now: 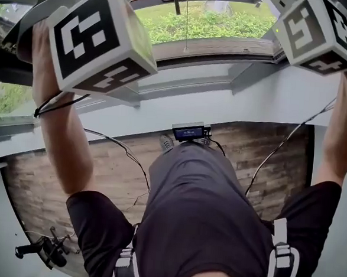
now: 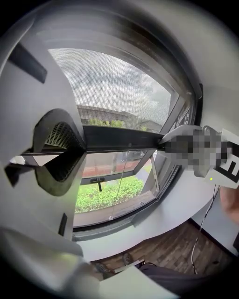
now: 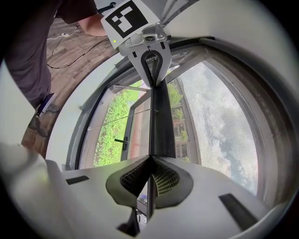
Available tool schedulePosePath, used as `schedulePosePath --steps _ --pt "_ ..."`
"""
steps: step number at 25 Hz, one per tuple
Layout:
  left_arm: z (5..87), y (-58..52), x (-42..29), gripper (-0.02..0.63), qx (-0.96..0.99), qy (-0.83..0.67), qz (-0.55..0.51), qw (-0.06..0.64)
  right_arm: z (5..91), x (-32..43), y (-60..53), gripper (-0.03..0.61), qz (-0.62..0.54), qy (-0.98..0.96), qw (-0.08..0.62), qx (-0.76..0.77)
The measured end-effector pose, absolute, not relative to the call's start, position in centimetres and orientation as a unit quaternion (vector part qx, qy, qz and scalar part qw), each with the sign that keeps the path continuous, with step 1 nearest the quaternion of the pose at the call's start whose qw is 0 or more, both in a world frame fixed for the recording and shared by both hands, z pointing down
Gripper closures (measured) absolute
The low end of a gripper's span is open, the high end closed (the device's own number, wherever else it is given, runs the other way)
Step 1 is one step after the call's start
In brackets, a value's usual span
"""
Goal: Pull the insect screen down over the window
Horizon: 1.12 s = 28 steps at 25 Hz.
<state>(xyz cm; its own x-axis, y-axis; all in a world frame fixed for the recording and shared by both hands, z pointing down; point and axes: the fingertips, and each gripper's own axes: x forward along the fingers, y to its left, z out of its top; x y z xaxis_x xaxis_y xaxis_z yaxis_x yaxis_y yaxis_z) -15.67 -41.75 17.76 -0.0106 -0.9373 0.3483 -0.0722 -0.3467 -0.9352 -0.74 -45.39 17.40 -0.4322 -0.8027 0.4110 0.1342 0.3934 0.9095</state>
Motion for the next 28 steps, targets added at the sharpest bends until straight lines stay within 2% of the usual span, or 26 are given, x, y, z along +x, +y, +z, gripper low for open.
schedulePosePath --steps 20,28 --pt "30.7 -41.3 -15.5 0.597 -0.643 0.377 -0.592 0.304 30.0 -0.3 -45.0 0.560 -0.422 -0.728 0.502 0.199" --pt "37.4 -40.8 -15.3 0.597 -0.678 0.350 -0.598 0.247 36.9 -0.4 -44.7 0.560 -0.390 -0.736 0.526 0.171"
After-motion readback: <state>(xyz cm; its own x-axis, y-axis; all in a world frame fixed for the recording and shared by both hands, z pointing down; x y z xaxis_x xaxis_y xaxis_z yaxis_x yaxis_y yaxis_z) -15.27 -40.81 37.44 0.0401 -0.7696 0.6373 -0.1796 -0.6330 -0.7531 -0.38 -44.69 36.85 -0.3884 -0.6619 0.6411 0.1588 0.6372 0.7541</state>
